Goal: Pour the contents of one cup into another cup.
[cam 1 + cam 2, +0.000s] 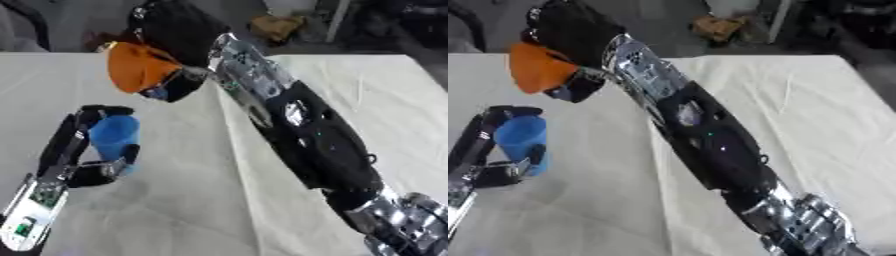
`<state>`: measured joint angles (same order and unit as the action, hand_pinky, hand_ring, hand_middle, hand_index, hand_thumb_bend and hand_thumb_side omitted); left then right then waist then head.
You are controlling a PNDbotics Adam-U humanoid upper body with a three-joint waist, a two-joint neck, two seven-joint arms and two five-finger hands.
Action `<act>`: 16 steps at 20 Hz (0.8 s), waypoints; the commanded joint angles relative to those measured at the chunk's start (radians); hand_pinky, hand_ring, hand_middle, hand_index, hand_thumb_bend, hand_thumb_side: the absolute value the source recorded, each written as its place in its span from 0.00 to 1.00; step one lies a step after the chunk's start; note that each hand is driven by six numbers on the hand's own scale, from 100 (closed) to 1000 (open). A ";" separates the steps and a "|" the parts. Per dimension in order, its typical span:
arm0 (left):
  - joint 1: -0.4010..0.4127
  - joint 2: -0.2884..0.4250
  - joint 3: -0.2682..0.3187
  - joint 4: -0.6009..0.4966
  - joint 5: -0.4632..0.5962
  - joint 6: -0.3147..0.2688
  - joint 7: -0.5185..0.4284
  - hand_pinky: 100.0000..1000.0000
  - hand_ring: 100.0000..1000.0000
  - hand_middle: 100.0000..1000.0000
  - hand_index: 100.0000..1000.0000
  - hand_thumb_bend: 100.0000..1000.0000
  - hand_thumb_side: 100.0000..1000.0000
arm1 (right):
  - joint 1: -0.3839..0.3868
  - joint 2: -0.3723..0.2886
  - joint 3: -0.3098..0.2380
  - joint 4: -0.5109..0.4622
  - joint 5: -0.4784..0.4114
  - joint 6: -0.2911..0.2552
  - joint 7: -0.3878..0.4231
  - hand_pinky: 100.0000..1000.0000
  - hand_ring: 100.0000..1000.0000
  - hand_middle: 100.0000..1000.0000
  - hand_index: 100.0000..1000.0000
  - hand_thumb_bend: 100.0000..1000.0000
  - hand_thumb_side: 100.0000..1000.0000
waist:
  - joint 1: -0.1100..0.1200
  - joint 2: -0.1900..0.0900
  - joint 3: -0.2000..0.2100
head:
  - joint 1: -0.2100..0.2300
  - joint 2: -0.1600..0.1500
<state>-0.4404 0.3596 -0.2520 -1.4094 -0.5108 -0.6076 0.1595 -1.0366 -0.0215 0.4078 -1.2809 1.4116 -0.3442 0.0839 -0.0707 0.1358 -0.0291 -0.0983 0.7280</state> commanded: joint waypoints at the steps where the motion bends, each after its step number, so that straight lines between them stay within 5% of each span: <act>1: -0.018 0.008 0.015 -0.020 0.004 0.004 -0.001 0.00 0.07 0.17 0.75 0.00 0.56 | -0.015 0.001 -0.004 -0.001 0.036 -0.004 -0.015 0.64 0.48 0.23 0.41 0.24 0.00 | 0.007 -0.018 0.002 | -0.003 0.001; 16: -0.028 0.016 0.017 -0.017 -0.007 0.000 -0.001 0.00 0.07 0.17 0.75 0.00 0.55 | -0.028 0.009 0.009 0.004 0.158 -0.041 -0.027 0.65 0.48 0.30 0.51 0.28 0.00 | 0.004 -0.020 0.005 | -0.005 0.000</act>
<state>-0.4495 0.3597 -0.2474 -1.4102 -0.5138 -0.6036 0.1561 -1.0388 -0.0118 0.4203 -1.2690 1.5533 -0.3806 0.0583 -0.0710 0.1343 -0.0244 -0.0999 0.7280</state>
